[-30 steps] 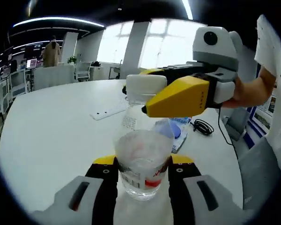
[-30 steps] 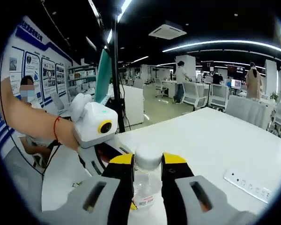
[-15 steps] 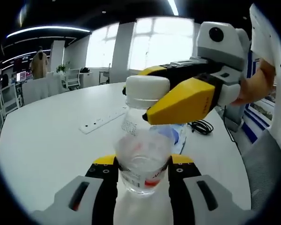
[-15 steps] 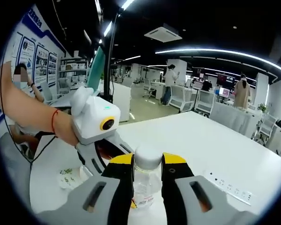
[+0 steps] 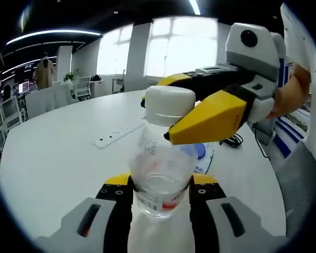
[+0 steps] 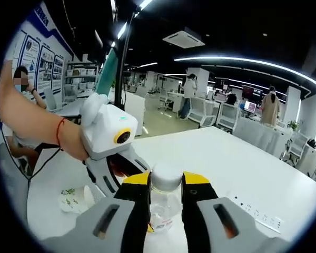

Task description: Arrange the tabletop items into an orderly group along one side of the table until the central work area is clear of visible clutter.

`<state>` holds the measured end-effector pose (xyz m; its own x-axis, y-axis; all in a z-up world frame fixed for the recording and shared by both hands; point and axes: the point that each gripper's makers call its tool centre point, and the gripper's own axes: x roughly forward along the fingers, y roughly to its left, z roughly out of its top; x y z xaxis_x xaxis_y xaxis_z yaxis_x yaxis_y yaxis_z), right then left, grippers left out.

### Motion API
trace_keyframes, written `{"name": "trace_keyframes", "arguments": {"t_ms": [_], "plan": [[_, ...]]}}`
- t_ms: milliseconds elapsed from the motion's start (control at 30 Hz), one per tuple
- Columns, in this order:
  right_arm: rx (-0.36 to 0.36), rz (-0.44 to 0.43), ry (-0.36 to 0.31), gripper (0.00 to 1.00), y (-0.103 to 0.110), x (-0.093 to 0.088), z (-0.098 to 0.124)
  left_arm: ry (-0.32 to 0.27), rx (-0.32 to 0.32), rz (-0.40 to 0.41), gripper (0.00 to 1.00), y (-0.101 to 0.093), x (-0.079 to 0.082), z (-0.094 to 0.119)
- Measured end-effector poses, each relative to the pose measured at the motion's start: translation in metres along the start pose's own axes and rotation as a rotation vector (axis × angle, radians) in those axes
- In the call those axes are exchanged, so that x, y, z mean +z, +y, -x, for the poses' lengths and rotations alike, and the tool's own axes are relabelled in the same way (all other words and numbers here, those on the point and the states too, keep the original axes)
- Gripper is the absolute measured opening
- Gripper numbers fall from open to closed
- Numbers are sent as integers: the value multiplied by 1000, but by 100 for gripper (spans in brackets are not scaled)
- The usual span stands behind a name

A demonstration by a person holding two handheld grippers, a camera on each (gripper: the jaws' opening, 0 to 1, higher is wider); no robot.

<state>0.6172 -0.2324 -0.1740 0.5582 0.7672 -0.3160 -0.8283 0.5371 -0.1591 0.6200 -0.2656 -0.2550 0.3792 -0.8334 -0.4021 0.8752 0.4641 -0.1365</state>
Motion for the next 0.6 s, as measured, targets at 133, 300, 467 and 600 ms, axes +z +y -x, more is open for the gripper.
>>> {"name": "trace_keyframes", "arguments": {"t_ms": [133,300,467,600], "plan": [[4,14,7,20,2,-2,-1,7,1,-5,41,0,-3,0],[2,19,27,20,4,-7,-2,19,-1,1,41,0,-8,-1],[4,46,39,20,8,-10,-1,30,-7,-3,41,-2,-11,-1],[3,62,43,20,10,-10,0,29,-12,-2,41,-3,-12,-1]]}}
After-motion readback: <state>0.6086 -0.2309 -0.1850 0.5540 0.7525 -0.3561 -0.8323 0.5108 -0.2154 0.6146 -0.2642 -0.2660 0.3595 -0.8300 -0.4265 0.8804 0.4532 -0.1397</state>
